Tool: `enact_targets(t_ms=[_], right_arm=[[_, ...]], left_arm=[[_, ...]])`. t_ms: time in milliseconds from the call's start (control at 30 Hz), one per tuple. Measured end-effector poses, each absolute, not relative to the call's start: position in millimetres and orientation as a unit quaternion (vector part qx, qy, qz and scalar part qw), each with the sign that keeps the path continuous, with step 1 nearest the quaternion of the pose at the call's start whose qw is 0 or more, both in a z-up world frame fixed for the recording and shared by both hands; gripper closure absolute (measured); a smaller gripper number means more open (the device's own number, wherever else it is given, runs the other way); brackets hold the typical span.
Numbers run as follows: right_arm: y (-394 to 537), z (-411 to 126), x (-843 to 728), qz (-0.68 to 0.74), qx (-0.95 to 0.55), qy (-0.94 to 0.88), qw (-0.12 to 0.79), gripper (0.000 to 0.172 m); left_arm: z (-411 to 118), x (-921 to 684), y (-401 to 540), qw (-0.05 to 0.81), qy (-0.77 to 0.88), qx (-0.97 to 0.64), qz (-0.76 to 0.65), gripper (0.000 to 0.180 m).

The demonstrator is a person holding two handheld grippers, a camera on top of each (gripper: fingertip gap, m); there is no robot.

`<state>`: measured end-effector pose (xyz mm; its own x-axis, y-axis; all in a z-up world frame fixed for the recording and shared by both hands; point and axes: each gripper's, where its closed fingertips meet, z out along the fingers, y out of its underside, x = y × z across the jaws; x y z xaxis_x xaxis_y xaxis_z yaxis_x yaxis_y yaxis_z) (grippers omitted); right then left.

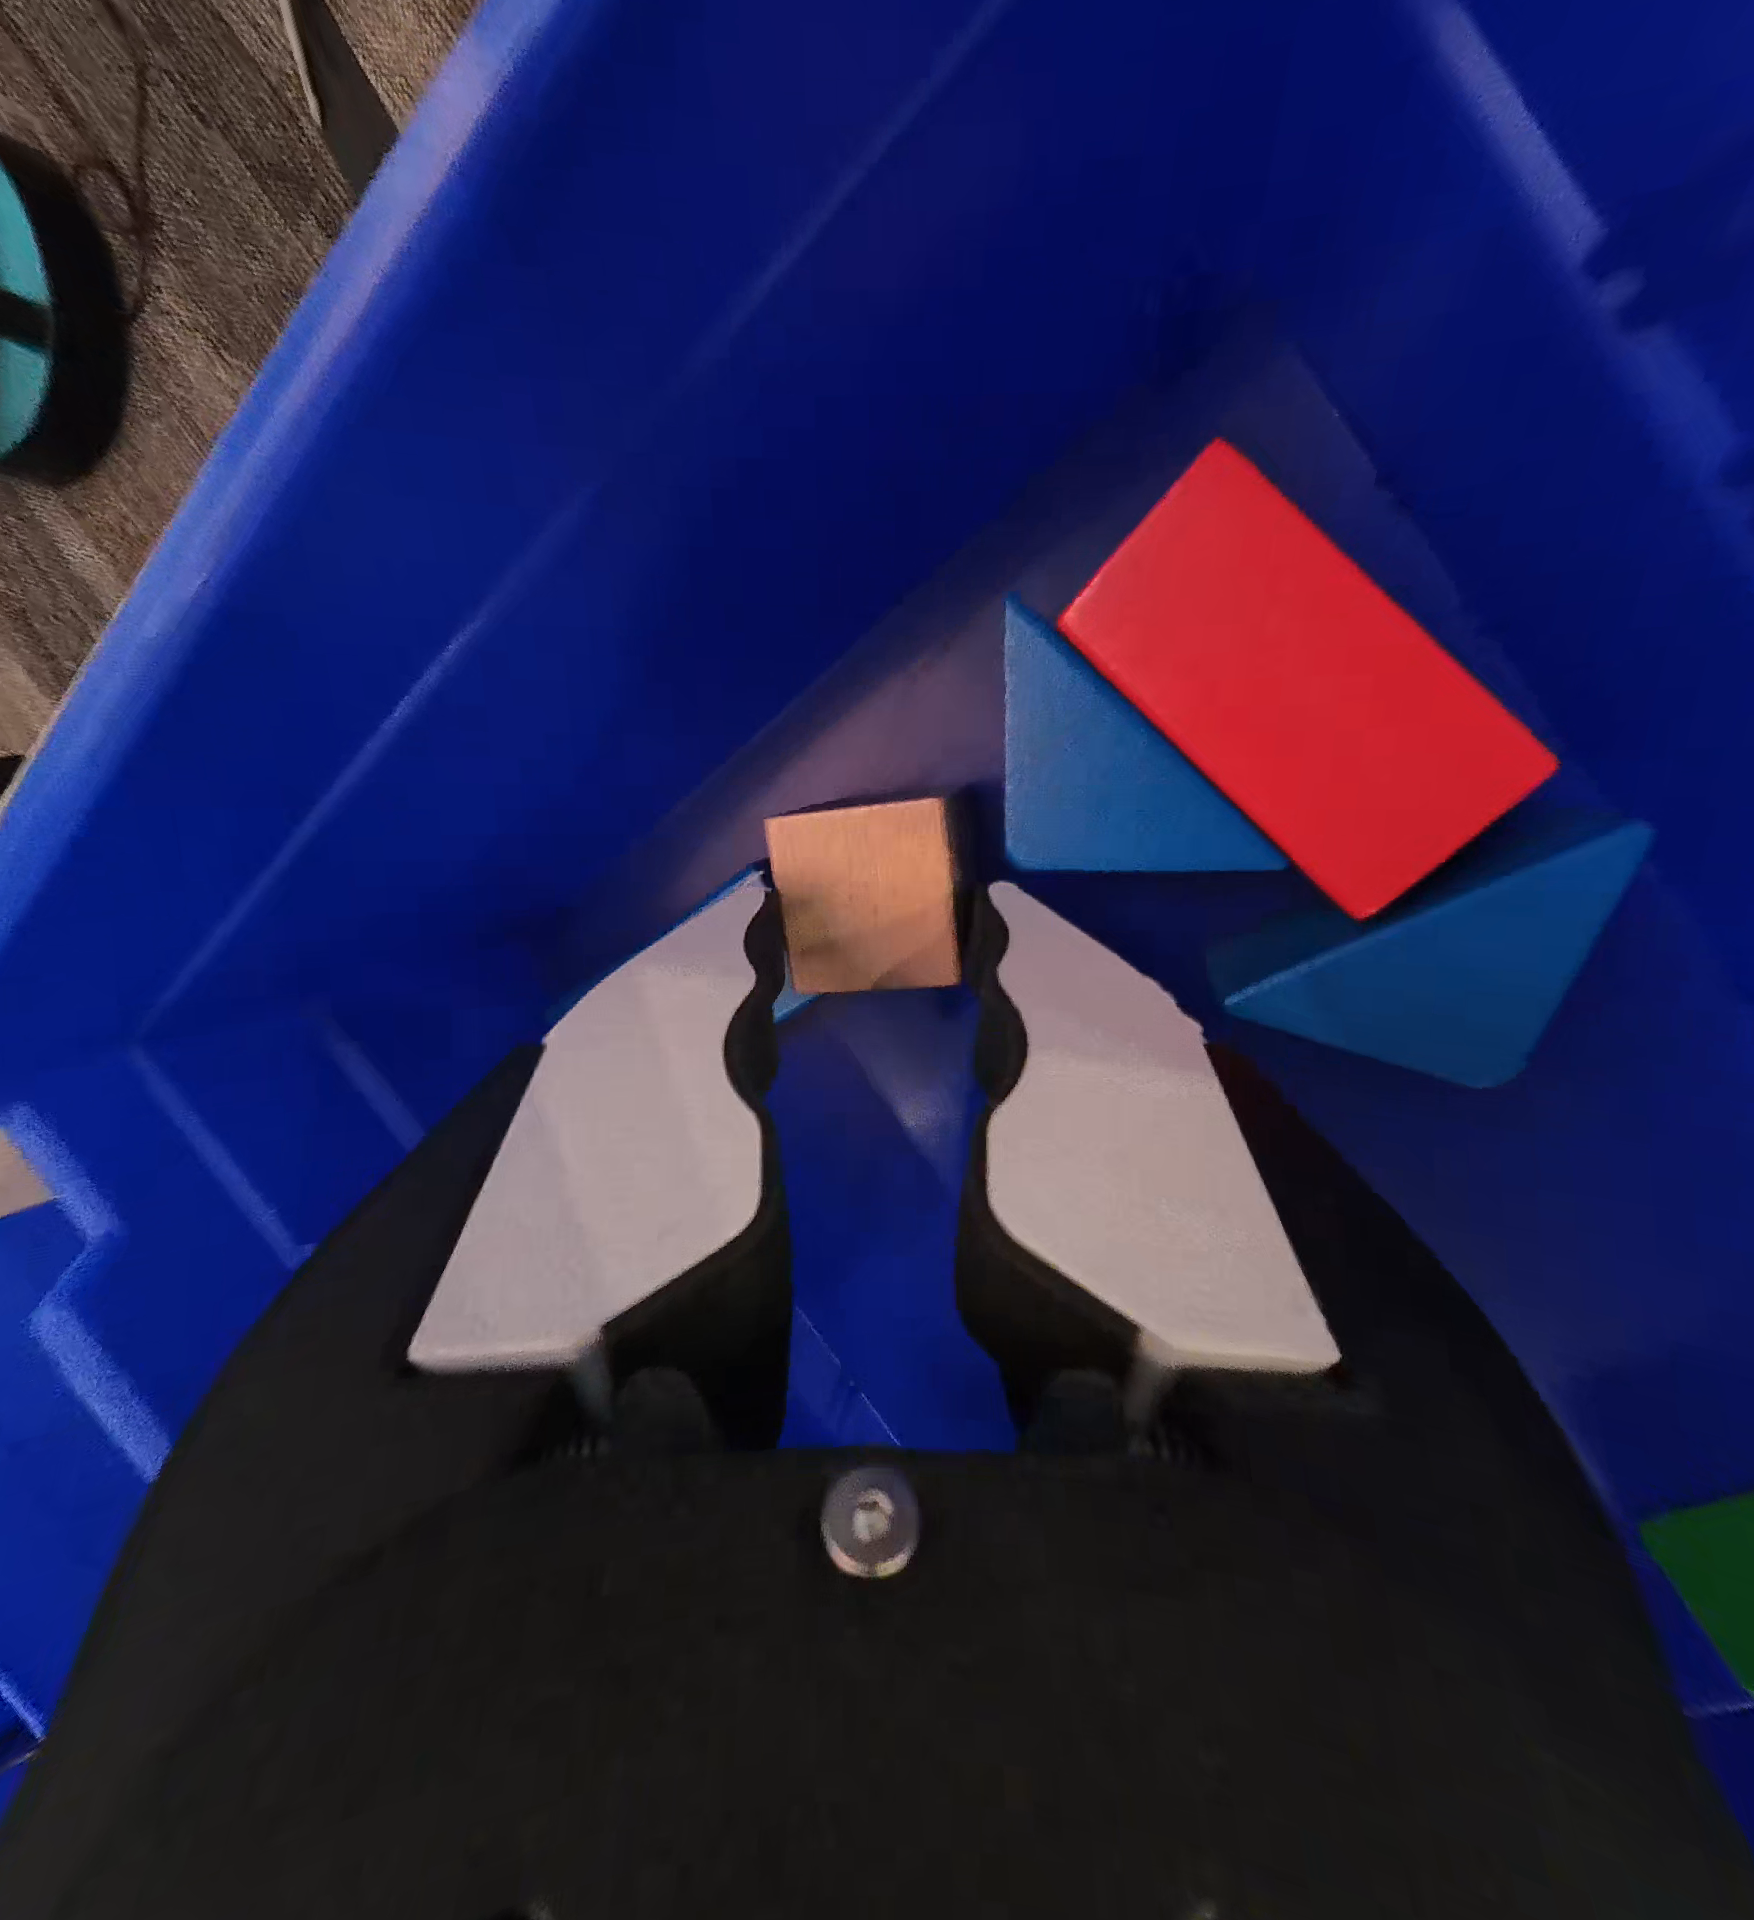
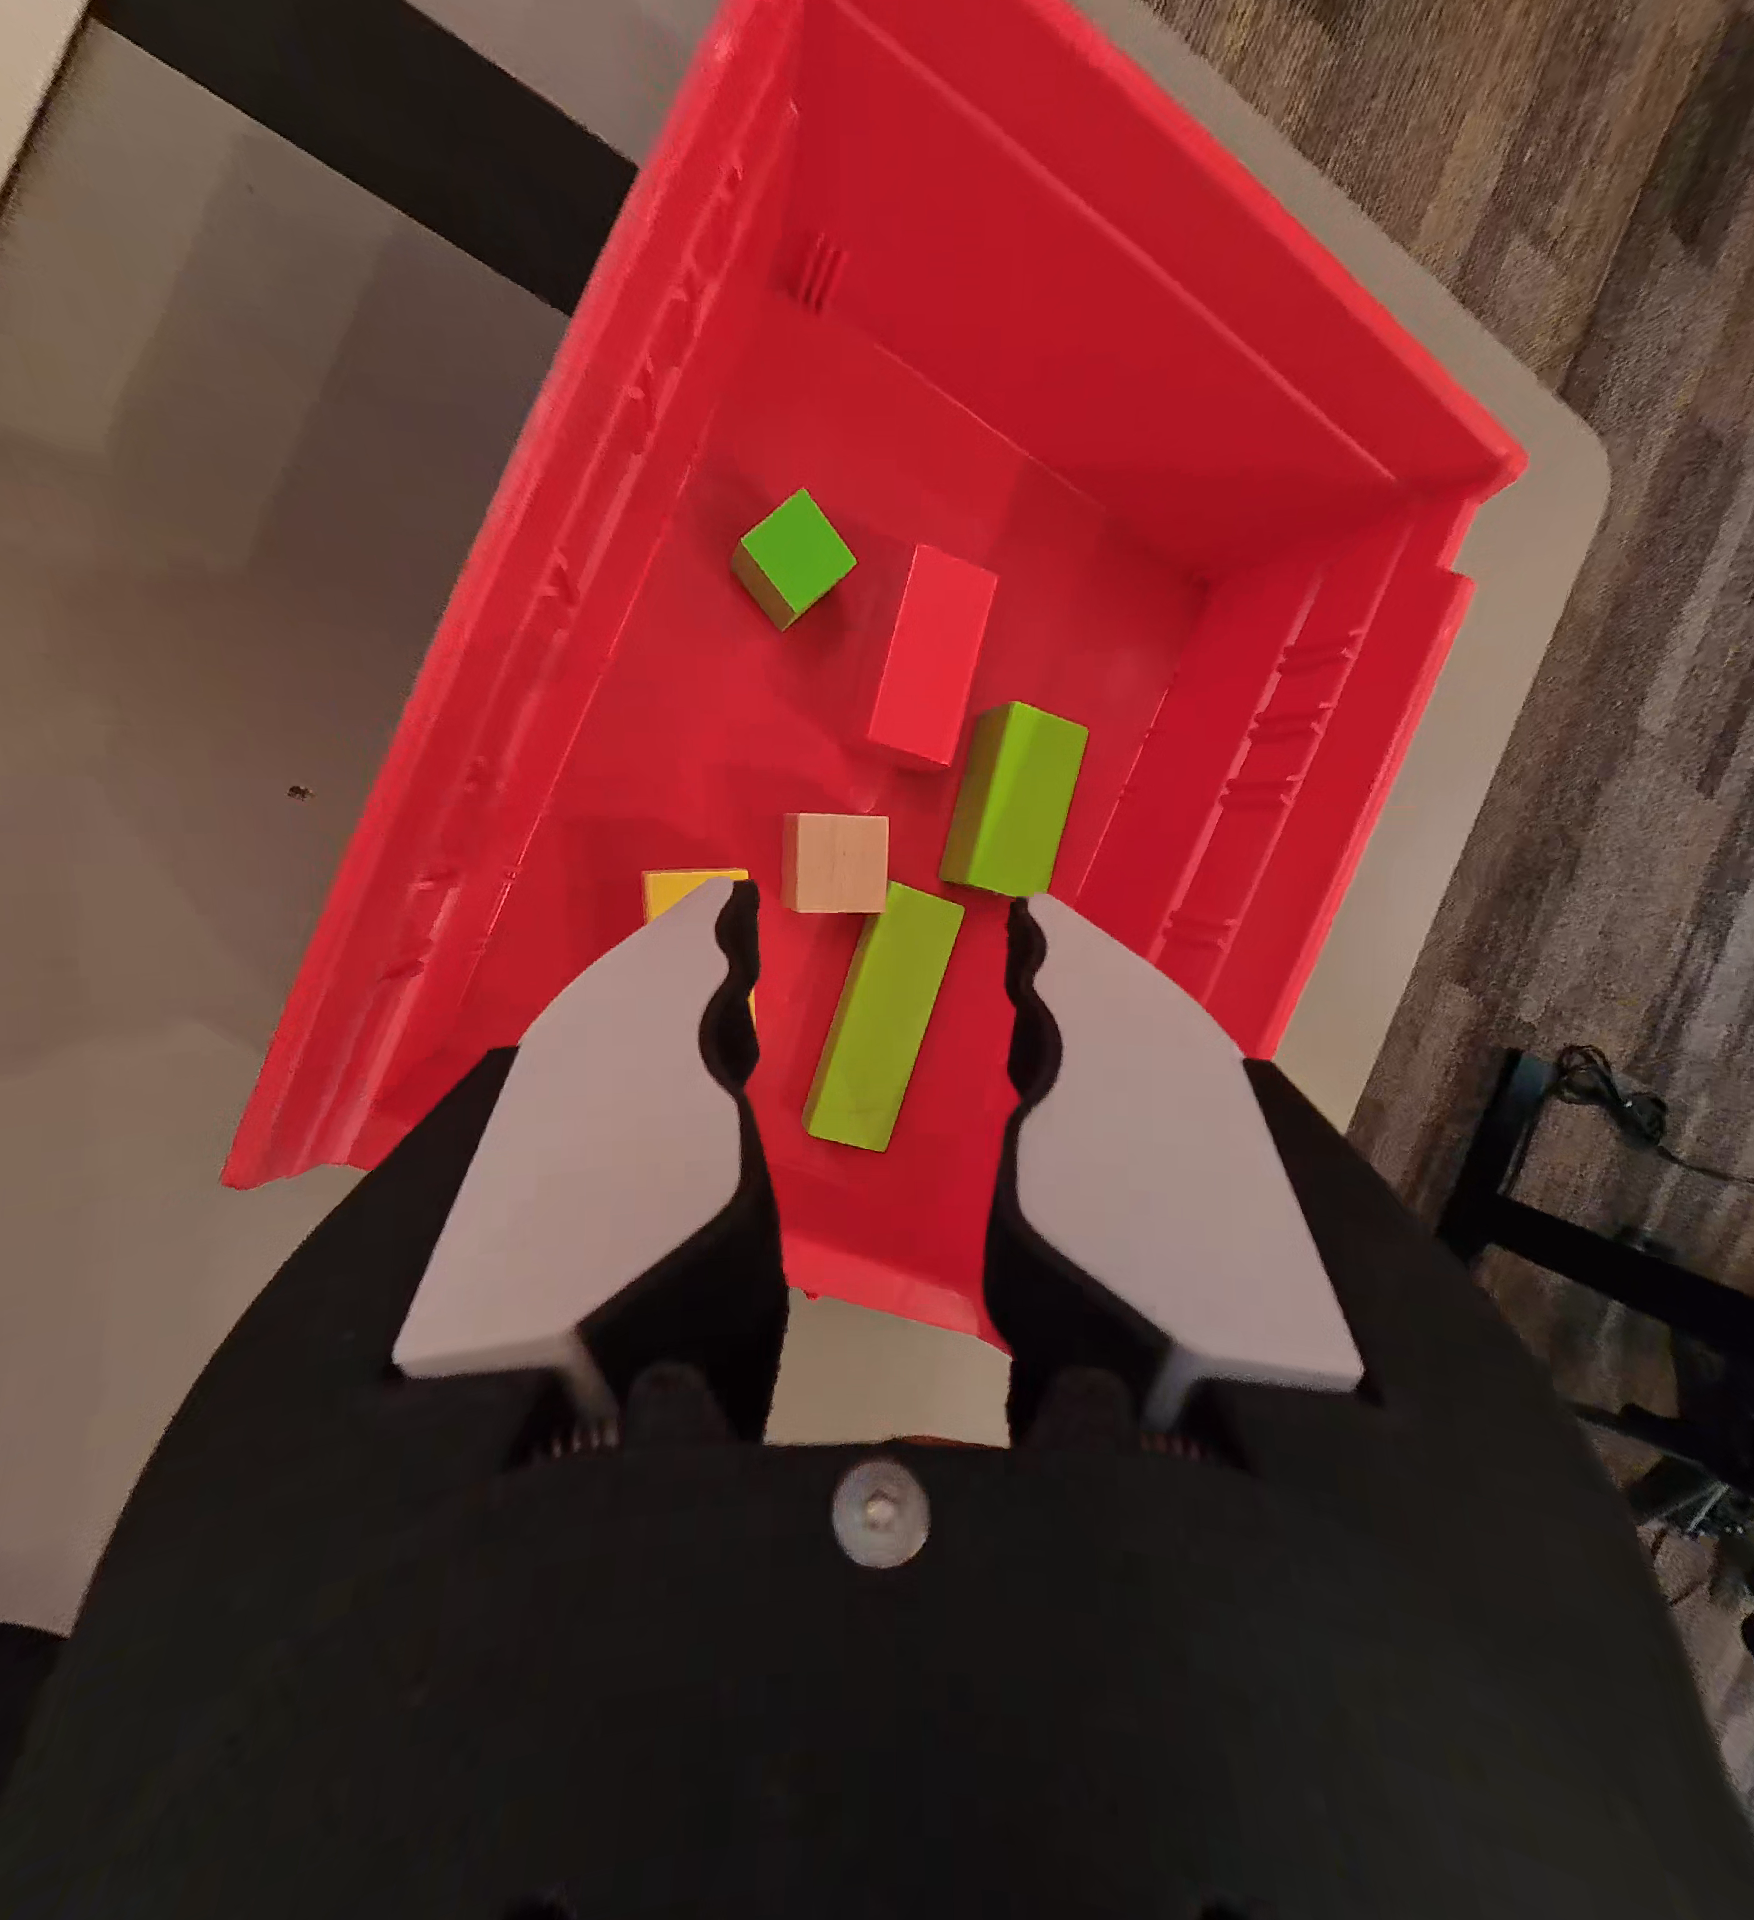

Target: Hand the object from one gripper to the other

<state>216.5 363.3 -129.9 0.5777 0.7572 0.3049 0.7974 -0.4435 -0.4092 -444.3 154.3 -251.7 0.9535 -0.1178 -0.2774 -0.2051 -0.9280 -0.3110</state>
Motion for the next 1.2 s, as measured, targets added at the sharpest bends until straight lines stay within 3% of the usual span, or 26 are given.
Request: enact_targets(t_ms=[200, 400, 433, 533, 700, 900, 1200], right_arm=[[321.4, -52.3, 174.5, -0.021, -0.760, -0.496, 0.419, 0.120], [185.9, 8.2, 38.8, 0.133, -0.540, -0.615, 0.560, 0.116], [160.8, 11.0, 15.5, 0.152, -0.501, -0.628, 0.576, 0.112], [96.4, 4.8, -42.6, 0.176, -0.396, -0.665, 0.608, 0.118], [50.1, -15.8, -88.9, 0.156, -0.318, -0.705, 0.615, 0.117], [37.9, -20.1, -90.8, 0.120, -0.282, -0.718, 0.625, 0.139], [39.2, -8.1, -51.8, 0.171, -0.321, -0.723, 0.588, 0.139]], left_arm=[[-197.9, -425.8, 137.7, 0.315, 0.065, -0.941, 0.101, 0.146], [-88.8, -312.2, 103.0, 0.532, 0.082, -0.824, -0.175, 0.146], [-72.4, -286.5, 95.3, 0.551, 0.098, -0.803, -0.205, 0.147], [-37.2, -210.1, 74.6, 0.585, 0.150, -0.748, -0.276, 0.147], [-14.1, -115.1, 46.5, 0.578, 0.205, -0.685, -0.393, 0.147], [-16.2, -75.9, 32.4, 0.542, 0.215, -0.655, -0.480, 0.147], [-5.5, -47.4, 27.5, 0.520, 0.227, -0.608, -0.555, 0.147]])
